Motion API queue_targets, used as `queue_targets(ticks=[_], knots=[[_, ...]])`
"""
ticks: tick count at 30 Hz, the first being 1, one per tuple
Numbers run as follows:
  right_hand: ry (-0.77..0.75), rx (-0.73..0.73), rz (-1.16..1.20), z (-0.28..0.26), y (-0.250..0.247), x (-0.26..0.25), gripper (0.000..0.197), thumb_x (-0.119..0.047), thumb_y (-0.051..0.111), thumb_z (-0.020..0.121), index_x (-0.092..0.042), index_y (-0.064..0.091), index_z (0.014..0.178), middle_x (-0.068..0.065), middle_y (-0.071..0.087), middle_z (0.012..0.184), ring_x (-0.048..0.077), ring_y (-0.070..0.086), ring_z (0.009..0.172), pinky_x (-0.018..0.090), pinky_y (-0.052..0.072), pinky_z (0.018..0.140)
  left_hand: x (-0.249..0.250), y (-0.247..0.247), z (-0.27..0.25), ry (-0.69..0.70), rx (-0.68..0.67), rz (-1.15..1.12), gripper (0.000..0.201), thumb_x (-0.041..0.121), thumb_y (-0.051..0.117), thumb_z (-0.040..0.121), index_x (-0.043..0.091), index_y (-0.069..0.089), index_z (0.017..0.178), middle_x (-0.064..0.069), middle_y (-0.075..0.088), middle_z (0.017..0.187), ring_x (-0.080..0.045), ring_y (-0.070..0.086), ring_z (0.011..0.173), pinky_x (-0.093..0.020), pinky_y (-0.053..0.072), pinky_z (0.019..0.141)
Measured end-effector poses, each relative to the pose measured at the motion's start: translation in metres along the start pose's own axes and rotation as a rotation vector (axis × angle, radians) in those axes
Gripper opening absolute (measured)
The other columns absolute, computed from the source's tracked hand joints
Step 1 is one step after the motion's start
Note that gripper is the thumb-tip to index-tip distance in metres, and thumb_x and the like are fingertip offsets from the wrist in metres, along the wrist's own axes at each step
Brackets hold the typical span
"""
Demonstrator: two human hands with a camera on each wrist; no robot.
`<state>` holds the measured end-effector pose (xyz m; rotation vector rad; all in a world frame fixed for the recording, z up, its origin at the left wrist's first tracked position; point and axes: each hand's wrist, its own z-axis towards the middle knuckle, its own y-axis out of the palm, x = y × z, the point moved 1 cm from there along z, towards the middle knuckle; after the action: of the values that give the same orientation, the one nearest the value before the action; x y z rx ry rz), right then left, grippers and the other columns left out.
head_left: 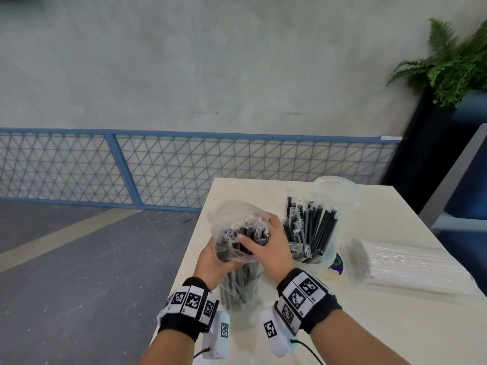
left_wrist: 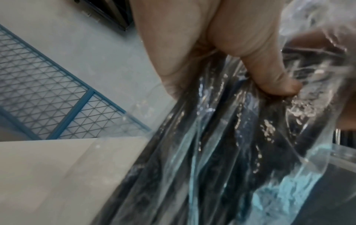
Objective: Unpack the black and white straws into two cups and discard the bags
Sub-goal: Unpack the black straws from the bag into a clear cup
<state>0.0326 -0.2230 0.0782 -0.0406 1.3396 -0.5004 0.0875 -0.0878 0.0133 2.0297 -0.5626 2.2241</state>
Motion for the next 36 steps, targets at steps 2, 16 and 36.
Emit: queue_targets(ticks=[2,16,36], knots=[[-0.073,0.032,0.021,0.002,-0.003,-0.010,0.038,-0.031,0.077,0.070,-0.035,0.059,0.104,-0.001,0.047,0.122,0.014,0.052,0.110,0.038,0.043,0.103,0.000,0.001,0.002,0.009,0.018,0.042,0.053,0.009,0.084,0.060,0.029,0.055,0.100,0.009,0.067,0.097,-0.013,0.065,0.097,-0.031,0.052,0.088],[-0.149,0.130,0.346,0.004,-0.029,-0.041,0.042,-0.011,0.078,0.072,-0.022,0.055,0.105,-0.010,0.065,0.093,-0.009,0.062,0.085,0.007,0.044,0.079,0.007,0.002,-0.002,-0.038,0.060,0.053,0.037,0.010,0.084,0.061,0.017,0.067,0.093,0.004,0.072,0.089,-0.010,0.068,0.087,-0.027,0.052,0.078],[0.086,0.498,0.642,0.014,-0.041,-0.039,0.015,-0.006,0.070,0.079,-0.001,0.067,0.093,0.000,0.069,0.081,0.006,0.064,0.074,0.022,0.052,0.073,0.001,0.000,0.001,-0.097,0.074,0.074,0.064,0.028,0.088,0.054,0.013,0.061,0.110,-0.003,0.069,0.105,-0.020,0.065,0.099,-0.043,0.051,0.092]])
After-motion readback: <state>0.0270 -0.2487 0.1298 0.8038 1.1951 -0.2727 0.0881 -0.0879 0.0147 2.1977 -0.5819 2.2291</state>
